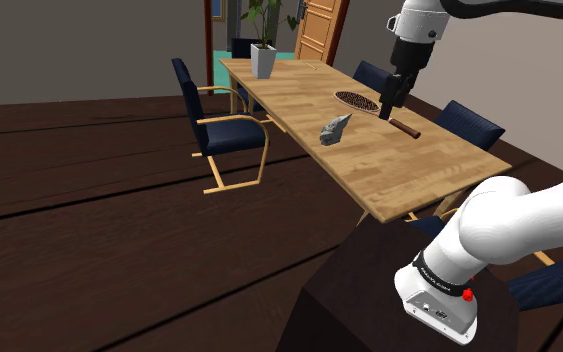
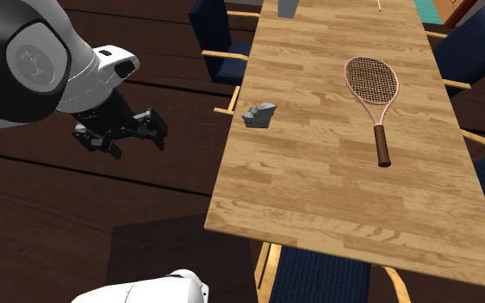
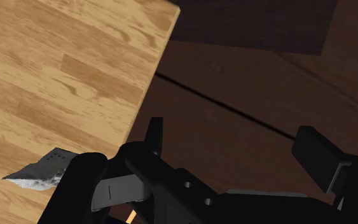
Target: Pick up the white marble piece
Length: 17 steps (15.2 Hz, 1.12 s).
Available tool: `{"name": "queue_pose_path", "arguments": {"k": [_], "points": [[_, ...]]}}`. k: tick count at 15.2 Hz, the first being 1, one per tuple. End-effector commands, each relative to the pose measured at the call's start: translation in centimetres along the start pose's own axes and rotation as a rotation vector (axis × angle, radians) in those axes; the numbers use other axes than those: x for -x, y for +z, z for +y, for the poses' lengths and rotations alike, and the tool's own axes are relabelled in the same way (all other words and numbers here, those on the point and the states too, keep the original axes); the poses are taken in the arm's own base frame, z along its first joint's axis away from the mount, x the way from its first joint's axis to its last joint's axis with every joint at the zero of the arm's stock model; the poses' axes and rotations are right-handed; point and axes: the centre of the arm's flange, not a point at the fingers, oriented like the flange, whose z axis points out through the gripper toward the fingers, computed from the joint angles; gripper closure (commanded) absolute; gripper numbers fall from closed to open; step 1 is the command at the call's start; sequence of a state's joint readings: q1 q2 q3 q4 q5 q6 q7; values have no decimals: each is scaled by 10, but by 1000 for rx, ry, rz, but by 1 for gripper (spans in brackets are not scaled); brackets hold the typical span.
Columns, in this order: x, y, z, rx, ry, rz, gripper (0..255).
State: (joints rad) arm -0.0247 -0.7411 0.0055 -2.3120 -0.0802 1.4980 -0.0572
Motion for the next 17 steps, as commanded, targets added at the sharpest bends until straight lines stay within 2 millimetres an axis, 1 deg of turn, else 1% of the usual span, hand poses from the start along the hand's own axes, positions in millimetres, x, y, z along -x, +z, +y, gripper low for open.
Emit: {"name": "queue_pose_path", "arguments": {"k": [1, 9, 17], "points": [[0, 0, 0, 0, 0, 0, 0], [-59, 39, 88, -28, -110, -48, 0], [-124, 83, 168, -55, -220, -95, 0]]}}
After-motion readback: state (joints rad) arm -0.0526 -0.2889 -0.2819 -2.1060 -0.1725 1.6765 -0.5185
